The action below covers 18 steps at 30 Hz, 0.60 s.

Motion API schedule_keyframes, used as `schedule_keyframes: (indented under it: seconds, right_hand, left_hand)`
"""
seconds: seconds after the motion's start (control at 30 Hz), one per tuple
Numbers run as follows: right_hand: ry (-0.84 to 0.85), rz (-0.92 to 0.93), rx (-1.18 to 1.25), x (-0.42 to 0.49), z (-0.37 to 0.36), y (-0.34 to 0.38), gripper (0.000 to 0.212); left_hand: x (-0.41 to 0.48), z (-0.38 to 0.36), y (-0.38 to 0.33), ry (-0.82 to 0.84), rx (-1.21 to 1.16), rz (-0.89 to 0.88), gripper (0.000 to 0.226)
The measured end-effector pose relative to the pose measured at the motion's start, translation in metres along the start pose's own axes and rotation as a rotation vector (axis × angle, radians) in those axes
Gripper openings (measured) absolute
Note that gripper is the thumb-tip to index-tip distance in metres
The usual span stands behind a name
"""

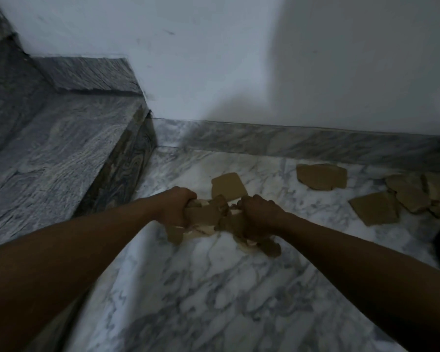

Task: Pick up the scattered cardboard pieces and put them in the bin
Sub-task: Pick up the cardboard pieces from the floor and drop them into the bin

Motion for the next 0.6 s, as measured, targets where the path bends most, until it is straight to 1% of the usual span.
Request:
schedule_keyframes:
  seconds: [0.07, 0.17, 0.23, 0.33, 0.4, 0.47, 0.53, 0.6]
  right_hand:
    - [0.009, -0.007, 0.059, -0.001, -0.002, 0.0, 0.069]
    - [0.019, -0.035, 0.104, 0.0, 0.004, -0.008, 0.083]
    - [-0.008, 0.023, 0.008, -0.001, 0.014, -0.005, 0.084]
    - [-0.04, 0.201, -0.173, -0.006, 0.022, 0.01, 0.088]
    - [0.02, 0.236, -0.203, -0.009, 0.014, 0.015, 0.083]
    - [0.056, 0.23, -0.217, -0.01, 0.006, 0.019, 0.077]
    - [0.047, 0.194, -0.172, -0.011, 0.006, 0.017, 0.067]
    - [0.039, 0.177, -0.161, -0.014, 0.006, 0.01, 0.065]
  left_hand:
    - [-0.001, 0.003, 0.007, -0.014, -0.05, 0.031, 0.034]
    - [0.002, 0.004, 0.001, -0.016, -0.034, 0.017, 0.03]
    - [0.004, 0.001, -0.016, -0.004, 0.031, -0.045, 0.026]
    - [0.005, 0.005, -0.044, -0.03, 0.186, -0.142, 0.025]
    - [0.006, 0.01, -0.057, -0.057, 0.291, -0.188, 0.022]
    - [0.007, 0.012, -0.064, -0.082, 0.345, -0.222, 0.027]
    - [0.008, 0.015, -0.068, -0.108, 0.34, -0.234, 0.028]
    - [0.015, 0.02, -0.061, -0.11, 0.275, -0.18, 0.027]
Point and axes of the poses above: each hand's wrist, its own x-axis towards the middle knuckle, its own z-axis out of the back of the hand, y = z × x, the point moved 10 cm from there along x, towards the middle knuckle, and after that the axes turned 15 degrees about x, right-handed, at the moved point
